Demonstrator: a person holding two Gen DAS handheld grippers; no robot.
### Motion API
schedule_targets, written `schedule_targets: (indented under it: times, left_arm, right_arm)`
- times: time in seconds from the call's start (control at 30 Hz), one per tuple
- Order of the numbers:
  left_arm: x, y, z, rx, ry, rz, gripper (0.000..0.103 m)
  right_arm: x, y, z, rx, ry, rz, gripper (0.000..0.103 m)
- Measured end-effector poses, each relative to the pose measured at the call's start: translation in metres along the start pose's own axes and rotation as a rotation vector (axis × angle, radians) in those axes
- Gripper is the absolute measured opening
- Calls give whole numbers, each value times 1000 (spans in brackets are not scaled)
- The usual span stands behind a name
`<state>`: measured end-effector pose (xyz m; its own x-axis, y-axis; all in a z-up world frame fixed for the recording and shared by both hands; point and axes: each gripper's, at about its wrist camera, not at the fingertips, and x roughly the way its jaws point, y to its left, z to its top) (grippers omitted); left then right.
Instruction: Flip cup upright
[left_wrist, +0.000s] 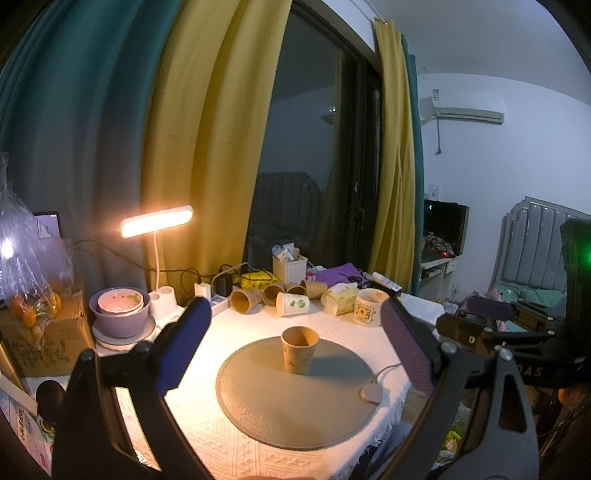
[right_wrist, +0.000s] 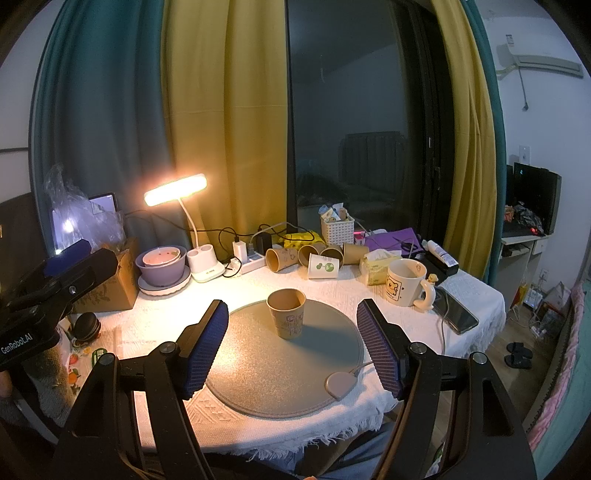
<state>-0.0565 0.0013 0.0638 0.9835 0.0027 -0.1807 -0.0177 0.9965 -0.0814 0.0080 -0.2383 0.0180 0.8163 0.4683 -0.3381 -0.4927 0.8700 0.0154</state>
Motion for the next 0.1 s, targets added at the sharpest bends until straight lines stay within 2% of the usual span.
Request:
schedule_targets:
  times: [0.1]
  left_arm:
    - [0,-1,-1,2,1,-6,94]
  right_arm:
    - [-1,1,-1,1,0,1,75]
